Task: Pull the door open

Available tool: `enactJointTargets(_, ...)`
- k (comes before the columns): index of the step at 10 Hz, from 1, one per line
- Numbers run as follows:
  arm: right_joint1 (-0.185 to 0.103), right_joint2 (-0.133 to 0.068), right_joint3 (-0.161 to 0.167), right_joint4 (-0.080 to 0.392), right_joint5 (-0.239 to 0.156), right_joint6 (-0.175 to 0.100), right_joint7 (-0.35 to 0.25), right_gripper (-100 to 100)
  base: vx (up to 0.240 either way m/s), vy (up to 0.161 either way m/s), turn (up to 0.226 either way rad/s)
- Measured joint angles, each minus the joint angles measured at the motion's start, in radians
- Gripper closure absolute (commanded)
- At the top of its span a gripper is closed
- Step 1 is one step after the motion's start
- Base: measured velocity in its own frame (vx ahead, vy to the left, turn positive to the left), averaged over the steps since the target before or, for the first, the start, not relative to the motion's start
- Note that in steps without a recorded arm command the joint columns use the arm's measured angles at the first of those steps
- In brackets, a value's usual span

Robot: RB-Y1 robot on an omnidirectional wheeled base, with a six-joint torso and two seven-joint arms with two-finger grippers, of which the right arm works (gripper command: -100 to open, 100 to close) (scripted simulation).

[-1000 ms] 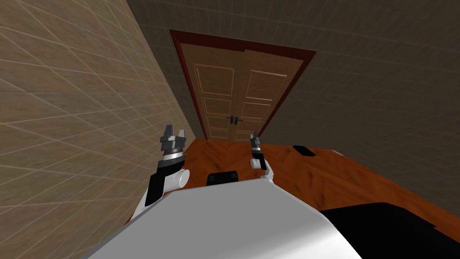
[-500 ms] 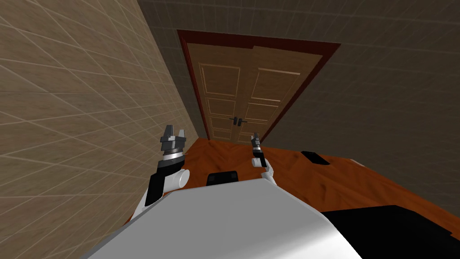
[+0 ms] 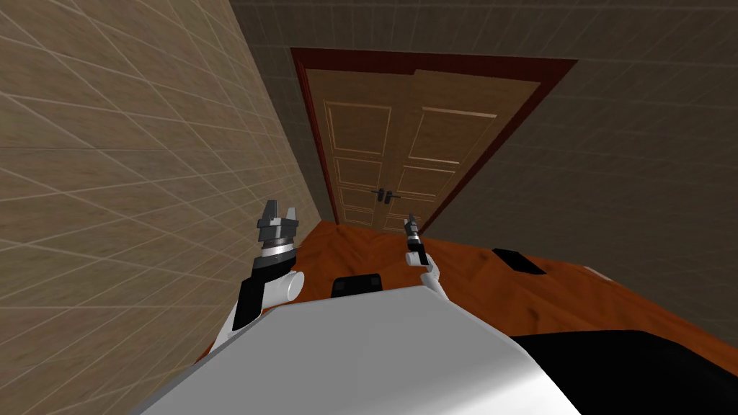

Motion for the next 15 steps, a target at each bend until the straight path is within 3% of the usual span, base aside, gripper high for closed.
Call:
enactJointTargets(4, -0.045, -0.037, -0.026, 0.103, -0.021, 0.0, -0.024, -100, 0.068, -0.005, 0.074)
enactJointTargets(5, -0.057, -0.037, -0.028, 0.127, -0.022, 0.0, -0.024, -100, 0.061, -0.003, 0.087)
enactJointTargets(8, -0.099, -0.067, -0.049, 0.235, -0.039, -0.005, -0.041, -100, 0.089, -0.015, 0.144)
enactJointTargets(11, -0.126, -0.093, -0.068, 0.3, -0.054, 0.005, -0.057, -100, 0.061, -0.01, 0.052)
enactJointTargets(14, -0.142, -0.104, -0.08, 0.348, -0.063, 0.004, -0.065, -100, 0.051, -0.001, 0.08)
enactJointTargets(15, -0.159, -0.115, -0.084, 0.385, -0.067, -0.001, -0.071, -100, 0.076, -0.017, 0.136)
